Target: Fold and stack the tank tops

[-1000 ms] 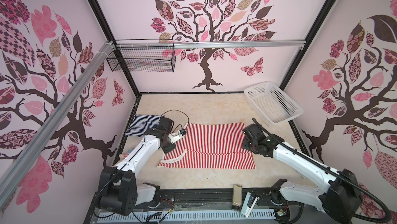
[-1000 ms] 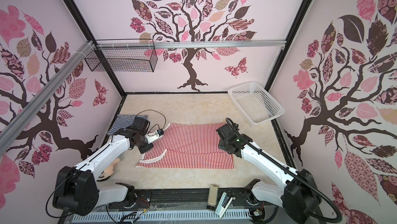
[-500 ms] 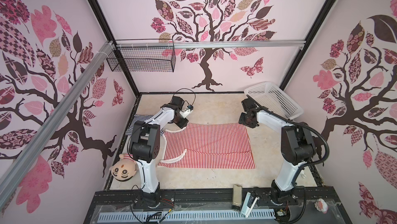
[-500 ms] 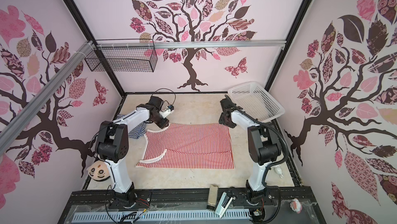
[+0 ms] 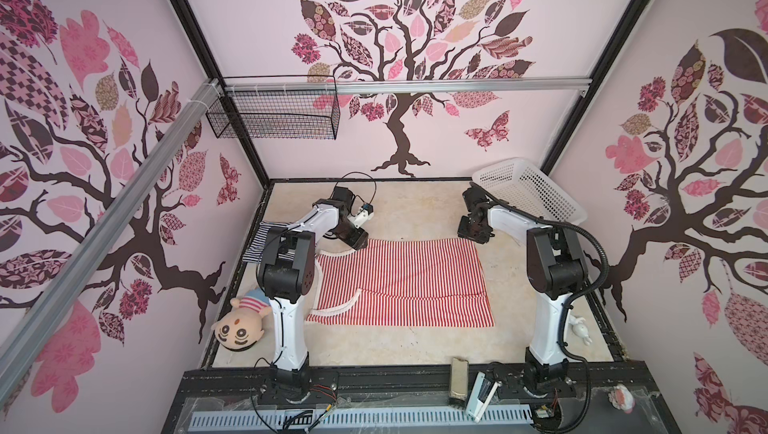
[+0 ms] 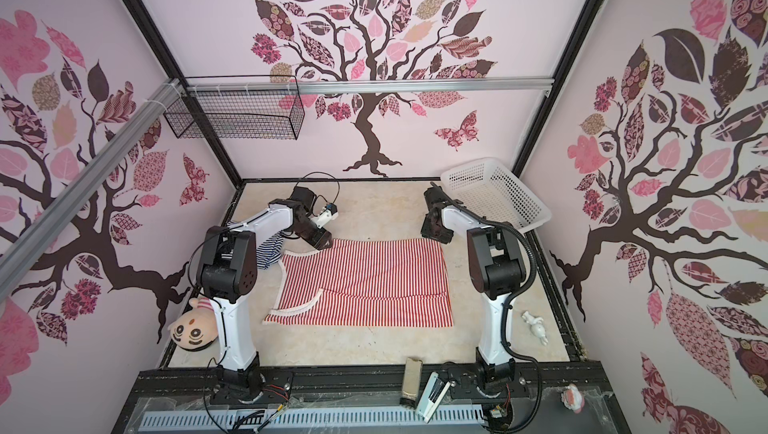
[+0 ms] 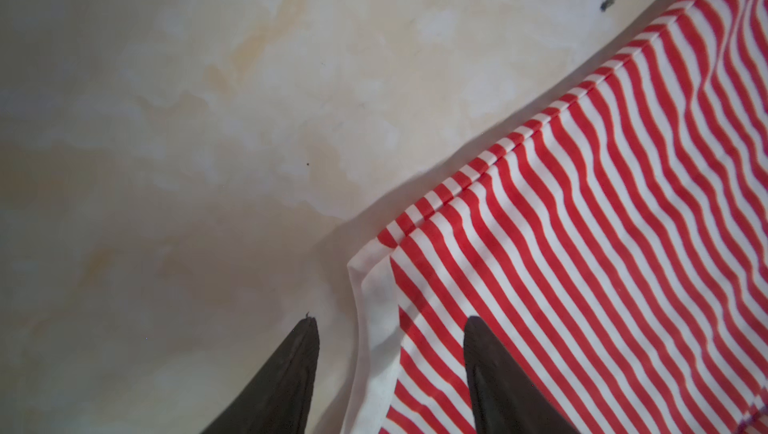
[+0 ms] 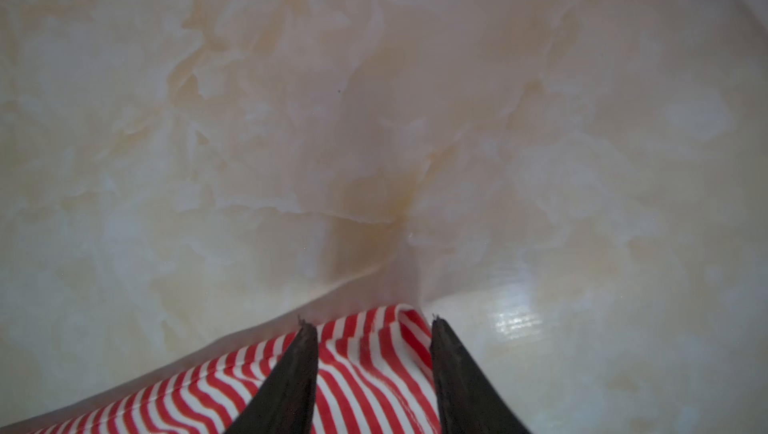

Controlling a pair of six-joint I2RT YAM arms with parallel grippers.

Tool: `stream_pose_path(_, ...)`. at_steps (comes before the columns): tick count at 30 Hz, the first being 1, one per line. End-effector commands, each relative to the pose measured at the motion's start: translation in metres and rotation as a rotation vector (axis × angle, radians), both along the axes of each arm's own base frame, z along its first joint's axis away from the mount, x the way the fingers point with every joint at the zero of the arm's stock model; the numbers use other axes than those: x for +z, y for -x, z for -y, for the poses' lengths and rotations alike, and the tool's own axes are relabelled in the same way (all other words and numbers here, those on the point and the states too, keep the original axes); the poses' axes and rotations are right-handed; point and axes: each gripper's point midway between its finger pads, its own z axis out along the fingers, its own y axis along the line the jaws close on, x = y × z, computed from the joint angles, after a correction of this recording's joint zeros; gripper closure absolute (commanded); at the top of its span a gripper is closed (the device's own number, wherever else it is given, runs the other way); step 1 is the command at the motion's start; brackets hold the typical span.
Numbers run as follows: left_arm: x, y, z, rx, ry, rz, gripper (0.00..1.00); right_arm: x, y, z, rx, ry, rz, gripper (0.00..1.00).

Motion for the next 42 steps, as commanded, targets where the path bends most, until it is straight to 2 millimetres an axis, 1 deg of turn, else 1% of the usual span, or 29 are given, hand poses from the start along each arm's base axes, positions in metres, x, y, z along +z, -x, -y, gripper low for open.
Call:
stream_pose_path(1, 0.003, -0.005, 0.007, 0.014, 0.045, -0.016, 0.4, -0.004, -0.001, 0.001, 0.004, 0.011, -0.024, 0.58)
stream_pose_path(3, 0.0, -0.007, 0.007, 0.018, 0.045, -0.021, 0.4, -0.005, -0.003, 0.001, 0.004, 0.014, -0.023, 0.62)
stream_pose_path(6, -0.004, -0.008, 0.008, 0.028, 0.046, -0.031, 0.41, -0.007, -0.005, 0.0, 0.007, 0.017, -0.03, 0.7)
stream_pose_path(9, -0.006, -0.008, 0.01, 0.037, 0.045, -0.043, 0.43, -0.007, -0.007, -0.002, 0.016, 0.012, -0.032, 0.85)
stream_pose_path(11, -0.007, -0.006, 0.012, 0.03, 0.042, -0.047, 0.44, -0.003, -0.007, -0.002, 0.019, 0.011, -0.027, 0.92)
stream_pose_path(13, -0.009, -0.006, 0.011, 0.027, 0.033, -0.046, 0.48, 0.004, -0.006, -0.001, 0.021, 0.011, -0.009, 0.98)
stream_pose_path(15, -0.009, -0.006, 0.012, 0.022, 0.03, -0.047, 0.56, 0.011, -0.005, 0.0, 0.022, 0.012, 0.005, 1.0)
stream_pose_path(19, -0.002, -0.008, 0.015, 0.026, 0.05, -0.031, 0.65, 0.029, 0.0, 0.001, 0.023, 0.008, 0.039, 1.0)
stream_pose_path(23, 0.008, -0.012, 0.017, 0.038, 0.07, -0.001, 0.73, 0.041, 0.004, 0.003, 0.025, 0.01, 0.061, 1.0)
stream_pose_path(26, 0.017, -0.011, 0.019, 0.045, 0.09, 0.014, 0.83, 0.048, 0.009, 0.004, 0.031, 0.005, 0.072, 1.0)
stream_pose_path(28, 0.025, -0.01, 0.021, 0.044, 0.106, 0.032, 0.94, 0.05, 0.014, 0.004, 0.035, 0.002, 0.079, 1.0)
stream_pose_path(29, 0.028, -0.009, 0.021, 0.042, 0.111, 0.041, 0.98, 0.052, 0.017, 0.005, 0.036, 0.0, 0.083, 1.0)
stream_pose_path(30, 0.031, -0.007, 0.021, 0.039, 0.113, 0.053, 1.0, 0.054, 0.02, 0.005, 0.035, -0.001, 0.091, 1.0)
stream_pose_path(38, 0.051, 0.017, 0.018, 0.019, 0.142, 0.113, 1.0, 0.065, 0.045, 0.01, 0.032, -0.02, 0.128, 1.0)
stream_pose_path(42, 0.051, 0.032, 0.016, 0.012, 0.147, 0.115, 1.0, 0.075, 0.06, 0.012, 0.031, -0.036, 0.163, 1.0)
